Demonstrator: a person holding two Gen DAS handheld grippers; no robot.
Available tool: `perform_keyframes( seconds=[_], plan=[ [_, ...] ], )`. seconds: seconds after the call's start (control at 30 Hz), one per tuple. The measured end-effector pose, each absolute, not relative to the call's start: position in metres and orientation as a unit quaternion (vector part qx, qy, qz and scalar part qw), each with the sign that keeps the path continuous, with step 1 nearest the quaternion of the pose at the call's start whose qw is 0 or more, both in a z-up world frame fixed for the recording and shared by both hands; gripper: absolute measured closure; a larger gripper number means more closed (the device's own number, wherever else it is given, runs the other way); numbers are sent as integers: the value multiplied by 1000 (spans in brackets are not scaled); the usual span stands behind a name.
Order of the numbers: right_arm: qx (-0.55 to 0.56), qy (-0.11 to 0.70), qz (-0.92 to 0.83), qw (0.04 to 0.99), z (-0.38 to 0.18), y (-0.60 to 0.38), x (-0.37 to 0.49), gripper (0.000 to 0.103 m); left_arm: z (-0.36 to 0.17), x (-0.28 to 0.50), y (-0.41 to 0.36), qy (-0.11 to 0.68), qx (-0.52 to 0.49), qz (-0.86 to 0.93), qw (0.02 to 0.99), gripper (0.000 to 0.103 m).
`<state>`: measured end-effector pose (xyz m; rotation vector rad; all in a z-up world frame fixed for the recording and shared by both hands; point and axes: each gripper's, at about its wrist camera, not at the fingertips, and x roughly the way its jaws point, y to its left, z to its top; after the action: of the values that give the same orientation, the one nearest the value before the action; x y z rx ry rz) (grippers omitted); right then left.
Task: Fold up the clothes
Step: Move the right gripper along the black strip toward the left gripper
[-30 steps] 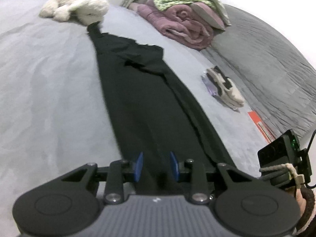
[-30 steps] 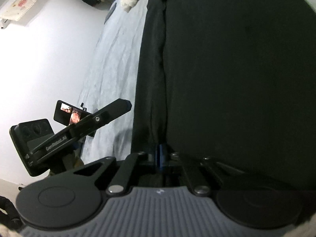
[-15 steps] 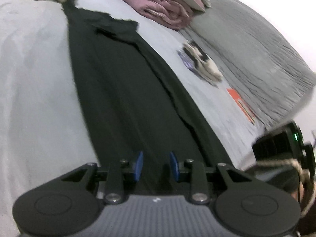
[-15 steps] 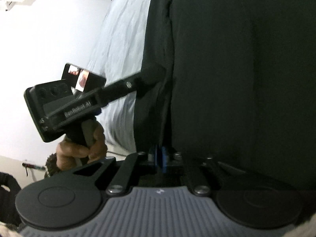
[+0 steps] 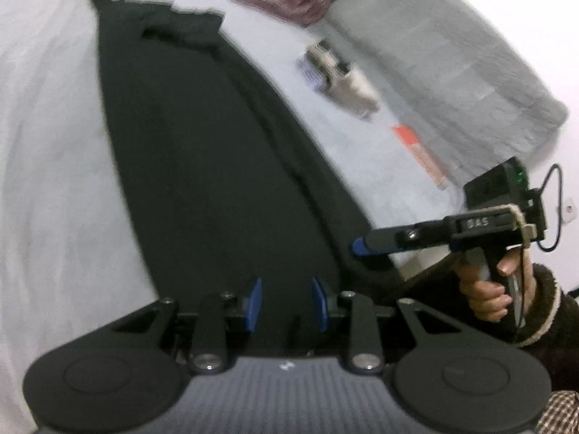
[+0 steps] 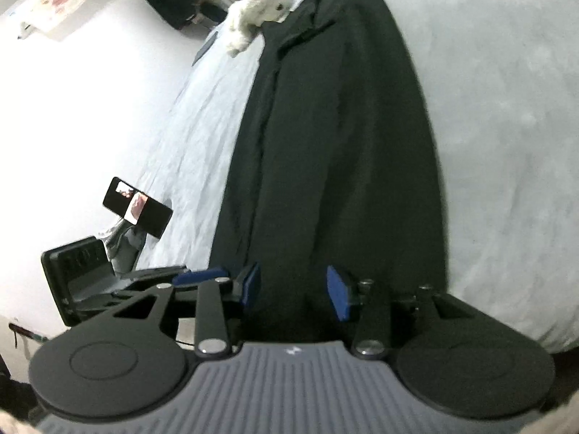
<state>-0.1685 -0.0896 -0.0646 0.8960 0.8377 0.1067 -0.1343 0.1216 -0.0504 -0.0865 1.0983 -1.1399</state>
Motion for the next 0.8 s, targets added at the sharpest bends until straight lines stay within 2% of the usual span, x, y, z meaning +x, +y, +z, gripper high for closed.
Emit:
perform_keyframes(
  seconds=[0.1,0.2,0.37,0.57,0.63,0.8],
  plan=[
    [413,429,74,800,-75,-83,-184,58,-56,-144,122,511,-38,-517,686,73],
    [361,431,73,824,-59,-67,-189,59,-49,-160,121,512,-12,-526,679,73],
    [240,416,59,875,-36,-36,-194,58,-32,-169,122,485,-28,-530,695,70],
    [96,413,54,904,-51,13,-192,59,-32,-153,121,470,-55,-505,722,70],
    [55,411,37,909,-56,15,-197,64,-35,-150,122,468,-65,-500,725,70],
    [-45,408,16,912,-62,18,-206,101,-46,-149,123,475,-66,-489,729,70]
  ],
)
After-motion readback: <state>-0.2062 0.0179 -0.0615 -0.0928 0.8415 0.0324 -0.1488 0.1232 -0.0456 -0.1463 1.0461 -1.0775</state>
